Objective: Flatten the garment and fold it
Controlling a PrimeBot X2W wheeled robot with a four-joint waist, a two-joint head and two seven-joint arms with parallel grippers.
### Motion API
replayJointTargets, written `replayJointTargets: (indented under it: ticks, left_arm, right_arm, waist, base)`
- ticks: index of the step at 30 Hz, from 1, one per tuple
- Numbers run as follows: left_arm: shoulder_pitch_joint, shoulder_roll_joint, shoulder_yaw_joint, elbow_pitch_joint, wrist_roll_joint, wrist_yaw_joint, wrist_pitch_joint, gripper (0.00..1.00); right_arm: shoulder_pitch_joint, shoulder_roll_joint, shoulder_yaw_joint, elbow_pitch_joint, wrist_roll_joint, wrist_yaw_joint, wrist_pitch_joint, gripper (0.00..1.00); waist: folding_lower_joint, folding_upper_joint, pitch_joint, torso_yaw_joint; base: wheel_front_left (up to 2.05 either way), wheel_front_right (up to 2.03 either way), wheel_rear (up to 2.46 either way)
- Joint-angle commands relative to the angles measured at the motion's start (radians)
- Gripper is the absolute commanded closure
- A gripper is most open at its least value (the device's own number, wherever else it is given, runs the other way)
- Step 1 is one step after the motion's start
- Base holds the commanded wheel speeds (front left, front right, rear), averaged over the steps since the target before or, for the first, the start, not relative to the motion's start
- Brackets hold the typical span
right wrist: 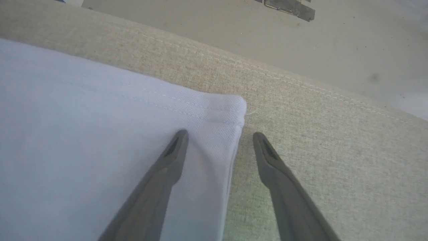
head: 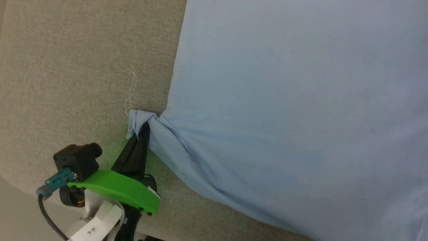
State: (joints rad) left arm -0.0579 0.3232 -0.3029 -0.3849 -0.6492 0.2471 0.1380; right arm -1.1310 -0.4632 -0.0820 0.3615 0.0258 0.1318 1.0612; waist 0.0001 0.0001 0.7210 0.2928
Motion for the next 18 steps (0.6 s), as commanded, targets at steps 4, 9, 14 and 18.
replayJointTargets:
  ticks: [4, 9, 14, 18]
  left_arm:
    - [-0.024, 0.003, -0.002, 0.019, 0.007, 0.001, 0.006, 1.00]
    - [-0.035, 0.003, -0.008, 0.027, 0.005, -0.003, 0.010, 1.00]
    - [-0.044, 0.006, -0.008, 0.042, 0.004, -0.004, 0.013, 1.00]
    - [-0.054, 0.008, -0.006, 0.065, -0.005, -0.018, 0.008, 1.00]
  right_arm:
    - [0.031, 0.007, 0.050, -0.003, 0.032, -0.001, 0.093, 0.00]
    - [0.047, 0.009, 0.050, -0.029, 0.057, -0.001, 0.203, 1.00]
    - [0.048, 0.006, 0.020, -0.083, 0.032, -0.001, 0.215, 1.00]
    - [0.040, 0.023, -0.023, -0.115, 0.015, -0.001, 0.146, 1.00]
  waist:
    - [-0.0001, -0.0001, 0.040, -0.002]
    - [-0.0001, -0.0001, 0.038, -0.010]
    - [-0.0001, -0.0001, 0.017, -0.018]
    - [-0.0001, -0.0001, -0.024, -0.033]
  base:
    - [0.00, 0.00, 0.00]
    - [0.00, 0.00, 0.00]
    - [0.00, 0.00, 0.00]
    - [0.00, 0.00, 0.00]
